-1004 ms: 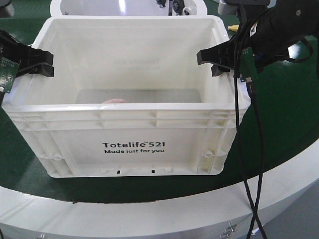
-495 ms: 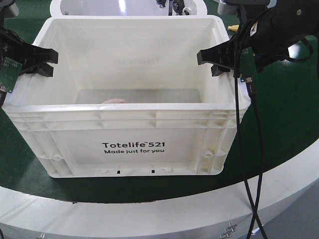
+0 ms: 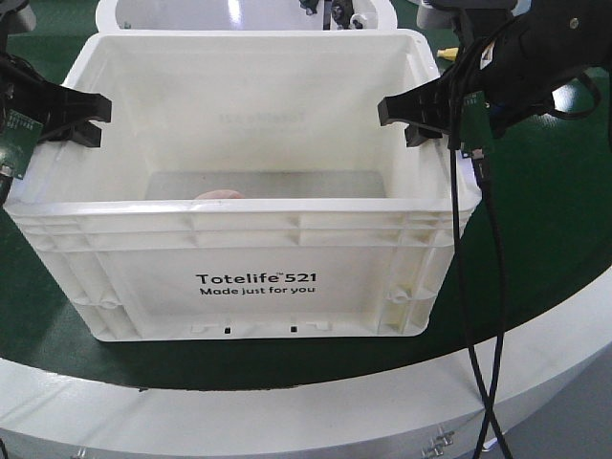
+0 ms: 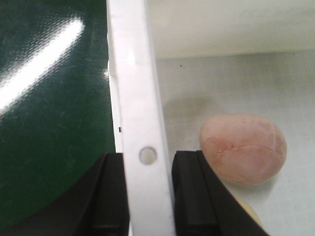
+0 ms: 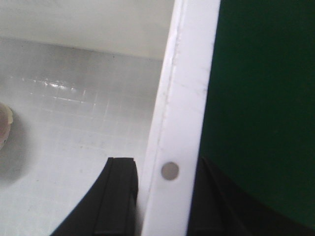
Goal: Place moving items into box and shelve
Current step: 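Close both grippers on the tote rims and lift the tote, then hold the tote with both grippers while the base backs away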
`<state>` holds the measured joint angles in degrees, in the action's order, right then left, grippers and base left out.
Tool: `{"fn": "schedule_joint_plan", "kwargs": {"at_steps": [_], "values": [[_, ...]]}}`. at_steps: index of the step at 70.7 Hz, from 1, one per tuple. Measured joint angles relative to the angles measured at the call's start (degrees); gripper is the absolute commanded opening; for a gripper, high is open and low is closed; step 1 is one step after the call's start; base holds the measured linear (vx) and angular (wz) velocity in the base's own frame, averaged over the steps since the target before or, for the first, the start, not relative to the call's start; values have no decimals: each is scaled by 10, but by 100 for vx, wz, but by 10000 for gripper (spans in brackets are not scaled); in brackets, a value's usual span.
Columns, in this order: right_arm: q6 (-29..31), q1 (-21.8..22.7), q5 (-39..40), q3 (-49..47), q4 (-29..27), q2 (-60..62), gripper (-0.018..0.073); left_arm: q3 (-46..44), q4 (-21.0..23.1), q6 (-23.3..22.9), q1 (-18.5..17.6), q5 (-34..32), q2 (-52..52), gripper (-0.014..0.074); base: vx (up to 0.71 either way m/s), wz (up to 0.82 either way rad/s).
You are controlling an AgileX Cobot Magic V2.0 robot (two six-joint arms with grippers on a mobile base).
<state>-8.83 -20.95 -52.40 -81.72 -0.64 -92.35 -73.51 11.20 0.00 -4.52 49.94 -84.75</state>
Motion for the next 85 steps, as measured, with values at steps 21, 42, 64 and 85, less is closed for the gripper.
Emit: {"fn": "schedule_joint_plan", "kwargs": {"at_steps": [21,42,64,85], "values": [[7,0,-24,5,-18,27,-12,-29,20,29,4,54,19,-24,0,0],[6,0,-28,5,-16,70,-12,-42,29,29,5,78,29,-23,0,0],[6,0,-40,6,-19,111,-12,-42,39,30,5,85,62,-20,0,0],[6,0,-73,6,-21,142,-12,-42,47,28,5,110,86,-20,0,0]]}}
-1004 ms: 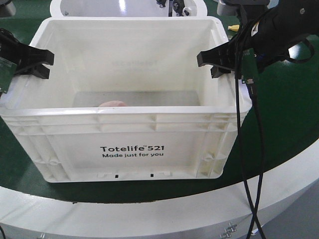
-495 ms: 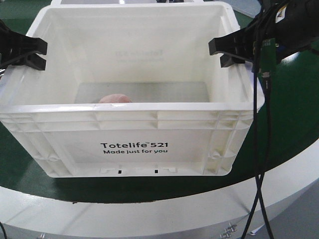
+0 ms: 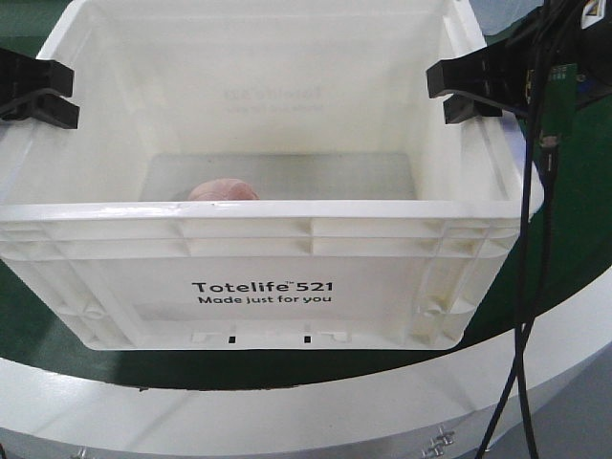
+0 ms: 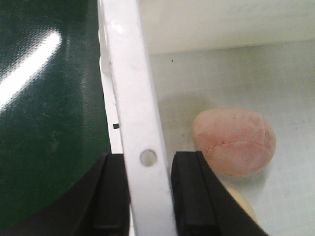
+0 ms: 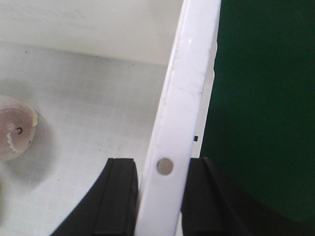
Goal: Place moving items into box and shelve
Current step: 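Hold the tote with both grippers while the base backs away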
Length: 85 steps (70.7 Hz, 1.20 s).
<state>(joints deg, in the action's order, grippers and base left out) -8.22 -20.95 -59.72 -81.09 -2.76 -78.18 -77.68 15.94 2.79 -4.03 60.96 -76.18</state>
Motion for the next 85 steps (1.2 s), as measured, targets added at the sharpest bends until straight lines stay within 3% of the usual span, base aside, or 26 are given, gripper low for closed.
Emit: {"fn": "schedule_joint_plan", "kwargs": {"at_steps": [85], "values": [[0,0,-21,0,-19,7,-12,0,-7,-4,0,23,29,-18,0,0]]}}
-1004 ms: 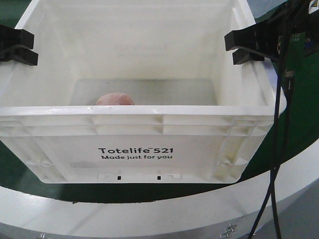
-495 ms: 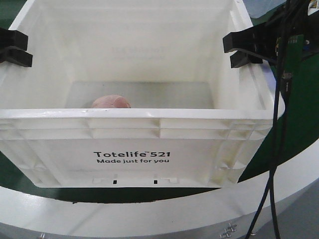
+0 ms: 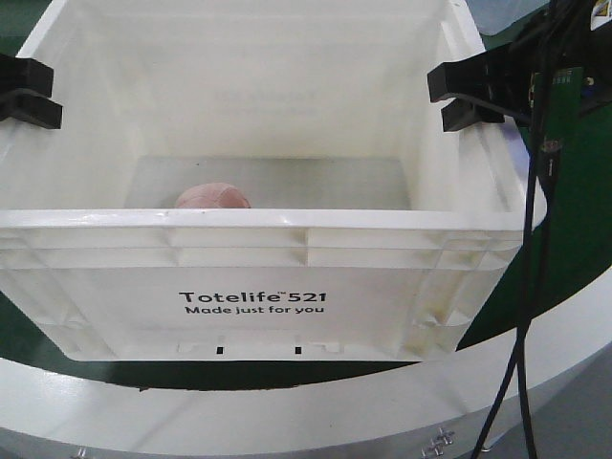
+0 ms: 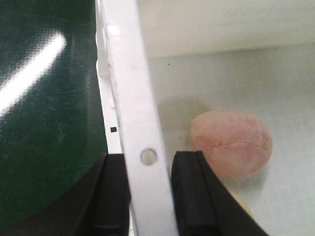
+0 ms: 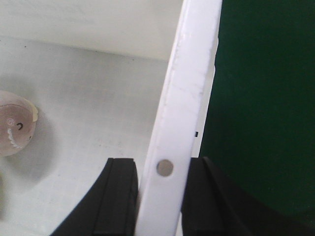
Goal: Place moving items into box and shelve
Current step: 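Hold the tote with both grippers while the base backs away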
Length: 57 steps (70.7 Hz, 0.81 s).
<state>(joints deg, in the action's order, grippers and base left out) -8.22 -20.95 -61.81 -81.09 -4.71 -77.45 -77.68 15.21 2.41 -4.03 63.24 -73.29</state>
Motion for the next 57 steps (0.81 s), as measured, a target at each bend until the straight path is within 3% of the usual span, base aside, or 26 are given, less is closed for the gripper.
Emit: {"fn": "schedule_joint_plan", "kwargs": {"at_steps": [57], "values": [[0,0,-1,0,-1,0,-12,0,0,0,0,-1,0,-17,-3,0]]}}
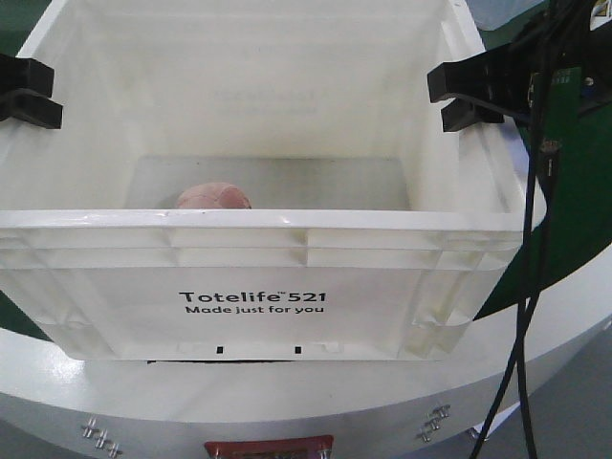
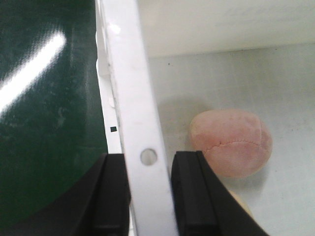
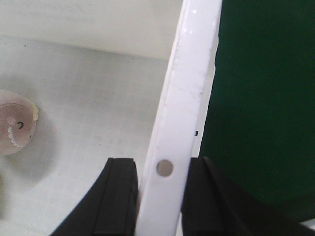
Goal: Place moving items into box and shelve
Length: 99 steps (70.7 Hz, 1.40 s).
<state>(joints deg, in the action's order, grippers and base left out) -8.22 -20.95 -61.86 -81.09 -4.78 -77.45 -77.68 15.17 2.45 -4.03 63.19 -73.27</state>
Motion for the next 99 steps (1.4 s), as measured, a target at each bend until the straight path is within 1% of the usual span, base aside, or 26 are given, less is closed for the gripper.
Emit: {"fn": "schedule_joint_plan", "kwargs": {"at_steps": [25,41,99], "values": [[0,0,-4,0,0,2,-12,0,1,0,0,0,0,-17,-18,5],[0,0,-6,0,0,3,-12,0,2,0,0,0,0,-17,-18,29],[0,0,-6,0,-1,3,-12,0,1,0,0,1,0,-17,-16,55]]}}
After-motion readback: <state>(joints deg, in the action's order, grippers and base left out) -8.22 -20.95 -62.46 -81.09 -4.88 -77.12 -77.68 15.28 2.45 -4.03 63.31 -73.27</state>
